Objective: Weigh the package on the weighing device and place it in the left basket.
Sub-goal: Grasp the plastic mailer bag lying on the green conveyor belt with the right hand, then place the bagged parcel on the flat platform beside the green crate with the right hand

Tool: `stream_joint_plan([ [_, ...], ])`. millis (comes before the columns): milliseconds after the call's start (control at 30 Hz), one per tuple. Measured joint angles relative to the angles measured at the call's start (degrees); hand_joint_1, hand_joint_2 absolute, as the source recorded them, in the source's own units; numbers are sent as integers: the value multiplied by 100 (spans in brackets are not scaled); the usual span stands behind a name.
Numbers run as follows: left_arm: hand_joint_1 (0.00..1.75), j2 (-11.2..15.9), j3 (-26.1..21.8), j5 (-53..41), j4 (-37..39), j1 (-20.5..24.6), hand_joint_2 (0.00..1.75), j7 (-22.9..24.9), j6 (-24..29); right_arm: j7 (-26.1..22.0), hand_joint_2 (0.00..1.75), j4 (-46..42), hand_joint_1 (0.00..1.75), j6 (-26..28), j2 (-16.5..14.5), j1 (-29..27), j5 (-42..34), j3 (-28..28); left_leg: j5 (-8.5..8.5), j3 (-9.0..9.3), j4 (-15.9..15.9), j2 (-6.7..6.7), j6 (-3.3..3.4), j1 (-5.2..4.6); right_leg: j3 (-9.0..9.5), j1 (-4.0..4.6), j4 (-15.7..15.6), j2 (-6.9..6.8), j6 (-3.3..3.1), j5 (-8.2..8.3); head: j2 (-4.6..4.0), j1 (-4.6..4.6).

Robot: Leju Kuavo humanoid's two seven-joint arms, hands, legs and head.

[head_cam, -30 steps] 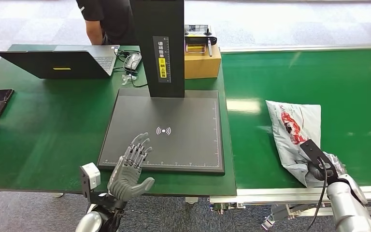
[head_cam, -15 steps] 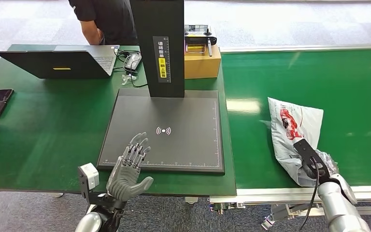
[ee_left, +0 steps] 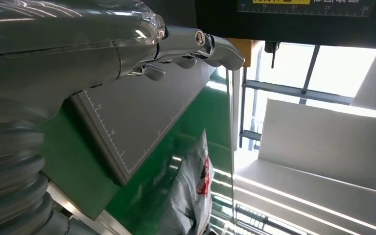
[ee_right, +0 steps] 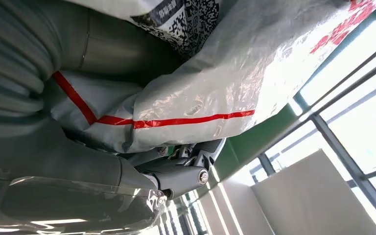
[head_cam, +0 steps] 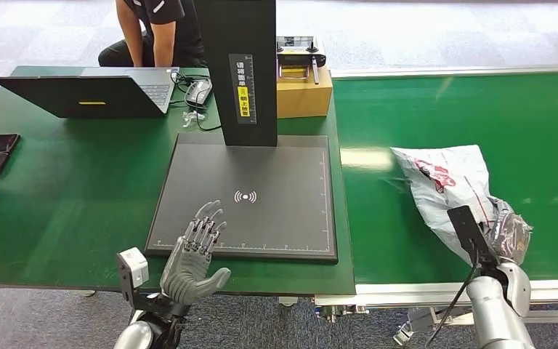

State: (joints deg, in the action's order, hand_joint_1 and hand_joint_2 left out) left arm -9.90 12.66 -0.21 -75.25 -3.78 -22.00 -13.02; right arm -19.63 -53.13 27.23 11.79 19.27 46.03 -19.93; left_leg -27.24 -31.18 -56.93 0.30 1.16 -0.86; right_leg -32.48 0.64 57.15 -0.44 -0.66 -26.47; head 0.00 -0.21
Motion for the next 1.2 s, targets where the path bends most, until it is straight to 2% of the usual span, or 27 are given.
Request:
stream_joint_plan([
  [267,0,0,6,-24,0,2,175,-18,-15,125,175,-1557,175,4,-246,-581,471,348,1,-3,3,0,-1,0,-5,0,1,0,-3,-2,0,-1],
  [533,0,0,19,-23,0,8,175,-77,-23,-43,175,-2578,175,-583,-324,-917,346,912,1,-4,3,1,-2,0,-7,0,1,1,-3,-2,0,-1],
  [733,0,0,34,-24,0,10,175,-79,-40,-239,175,-3004,175,-695,-354,-1063,281,1291,1,-5,3,1,-2,0,-8,0,1,1,-3,-2,0,-1],
  [900,0,0,42,-18,0,34,175,-99,-68,-705,175,-3237,175,-1267,-357,-1129,-339,1606,1,-7,3,2,-2,0,-10,0,1,2,-3,-2,0,-1],
  [1200,0,30,50,-3,9,95,175,-163,-127,-1108,175,-3024,175,-2086,-251,-994,-587,2026,1,-9,3,3,-2,0,-10,0,1,3,-3,-2,0,-1],
])
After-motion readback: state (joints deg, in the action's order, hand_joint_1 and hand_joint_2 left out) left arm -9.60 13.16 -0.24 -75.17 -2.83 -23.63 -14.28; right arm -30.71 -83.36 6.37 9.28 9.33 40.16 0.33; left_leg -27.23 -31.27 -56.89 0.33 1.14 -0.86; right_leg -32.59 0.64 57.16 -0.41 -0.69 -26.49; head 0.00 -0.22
